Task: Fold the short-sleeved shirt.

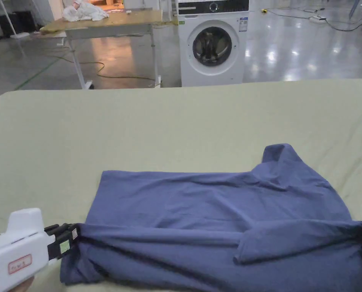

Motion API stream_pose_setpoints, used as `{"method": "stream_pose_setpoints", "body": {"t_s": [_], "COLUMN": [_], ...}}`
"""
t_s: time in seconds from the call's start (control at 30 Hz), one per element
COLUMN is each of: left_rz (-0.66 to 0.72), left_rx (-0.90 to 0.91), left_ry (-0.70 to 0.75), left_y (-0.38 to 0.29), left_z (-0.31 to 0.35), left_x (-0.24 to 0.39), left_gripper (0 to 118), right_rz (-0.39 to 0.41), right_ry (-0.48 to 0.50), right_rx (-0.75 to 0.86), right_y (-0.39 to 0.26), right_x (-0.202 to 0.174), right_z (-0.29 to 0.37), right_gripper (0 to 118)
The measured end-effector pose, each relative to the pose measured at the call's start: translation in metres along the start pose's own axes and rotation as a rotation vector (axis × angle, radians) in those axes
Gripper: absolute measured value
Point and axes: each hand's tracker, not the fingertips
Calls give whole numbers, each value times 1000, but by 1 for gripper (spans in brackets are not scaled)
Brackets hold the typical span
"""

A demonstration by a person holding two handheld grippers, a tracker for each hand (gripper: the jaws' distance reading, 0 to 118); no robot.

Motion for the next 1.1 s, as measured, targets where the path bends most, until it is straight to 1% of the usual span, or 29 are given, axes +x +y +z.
{"method": "stream_pose_setpoints", "body": {"t_s": [0.1,0.17,0.2,0.23,0.27,0.3,0.33,0.37,0.4,0.47,0.5,0.57,0.67,0.73,0.8,0.83,0.9,0.93,0.97,1.0,1.03,1.07,1.1], "left_rz": [4,-3,-5,-15,-24,-35,-34,-22,-10,-56,-93,-165,-187,-204,-220,-237,-309,-315,-306,-322,-326,-315,-296], "left_rx": [-69,-79,-85,-85,-88,-86,-83,-71,-42,34,72,153,293,388,461,485,479,455,462,474,483,485,505], "left_ry": [5,13,16,35,47,60,50,21,-12,-23,-26,-12,3,-20,3,19,58,85,69,58,41,32,23], "left_y": [21,27,28,29,28,27,27,28,28,26,24,21,12,1,-10,-17,-28,-27,-30,-35,-40,-41,-46], "left_z": [-42,-61,-67,-71,-79,-78,-73,-65,-51,-20,-1,35,90,125,155,168,189,199,209,220,232,240,248], "left_x": [-3,-1,0,3,-3,-4,-4,-4,-3,4,9,23,45,55,70,76,87,95,98,101,104,108,112], "left_gripper": [6,7,13,24,46,59,62,63,63,63,63,64,64,64,63,63,62,59,56,50,40,24,13], "right_rz": [-21,-26,-38,-48,-51,-45,-34,-26,-23,-12,-10,-1,-33,-32,-16,0,50,74,82,85,70,37,2], "right_ry": [-5,-25,-29,-31,-29,-31,-49,-61,-57,-46,-32,33,72,105,115,103,83,86,94,101,112,137,175], "right_rx": [-53,-79,-102,-116,-121,-130,-144,-147,-141,-96,-44,30,159,245,323,356,429,449,450,455,457,442,420], "right_y": [18,22,22,21,18,15,12,9,7,7,8,11,16,16,13,11,7,5,3,1,0,0,-2], "right_x": [5,7,9,11,12,12,13,13,13,10,6,0,-11,-21,-33,-40,-57,-65,-70,-77,-81,-84,-86], "right_z": [-41,-61,-69,-74,-77,-79,-77,-74,-66,-39,-20,14,67,97,127,141,165,176,184,191,196,200,203], "right_gripper": [2,2,2,2,13,36,60,68,67,67,67,67,67,67,66,65,57,49,39,32,22,7,0]}}
